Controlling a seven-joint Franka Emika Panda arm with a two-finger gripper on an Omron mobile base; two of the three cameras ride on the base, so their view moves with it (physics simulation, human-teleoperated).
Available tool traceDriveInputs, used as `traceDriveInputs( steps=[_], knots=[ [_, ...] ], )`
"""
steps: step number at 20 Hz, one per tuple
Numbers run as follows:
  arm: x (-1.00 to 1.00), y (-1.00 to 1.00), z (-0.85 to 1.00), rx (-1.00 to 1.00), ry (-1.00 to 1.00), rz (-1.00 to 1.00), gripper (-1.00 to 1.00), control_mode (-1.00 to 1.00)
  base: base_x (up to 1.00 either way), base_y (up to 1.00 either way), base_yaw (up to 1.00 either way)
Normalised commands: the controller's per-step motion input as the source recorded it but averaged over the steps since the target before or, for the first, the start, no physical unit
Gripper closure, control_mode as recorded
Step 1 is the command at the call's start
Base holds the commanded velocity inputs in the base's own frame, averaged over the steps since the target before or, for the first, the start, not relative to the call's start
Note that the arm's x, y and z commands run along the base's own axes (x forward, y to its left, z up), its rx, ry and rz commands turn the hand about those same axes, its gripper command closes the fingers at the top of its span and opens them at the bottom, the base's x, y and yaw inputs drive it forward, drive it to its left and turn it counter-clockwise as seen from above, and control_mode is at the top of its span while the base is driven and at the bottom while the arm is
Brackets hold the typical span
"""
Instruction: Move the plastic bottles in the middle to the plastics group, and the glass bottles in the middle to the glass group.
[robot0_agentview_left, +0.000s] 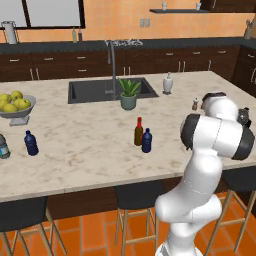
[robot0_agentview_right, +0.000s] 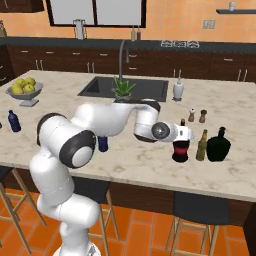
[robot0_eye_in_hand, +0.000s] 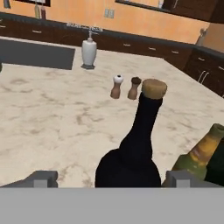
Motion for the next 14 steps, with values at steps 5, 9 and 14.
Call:
traceDriveInputs(
  steps=[5,9,14],
  knots=[
    [-0.26,0.34,0.85,0.0,0.1,0.0,-1.0,-1.0,0.0,0.0,0.0],
    [-0.05,0.31,1.0,0.0,0.16,0.01,-1.0,-1.0,0.0,0.0,0.0],
    [0.0,0.09,0.75,0.09,0.23,0.07,-1.0,-1.0,0.0,0.0,0.0]
  ],
)
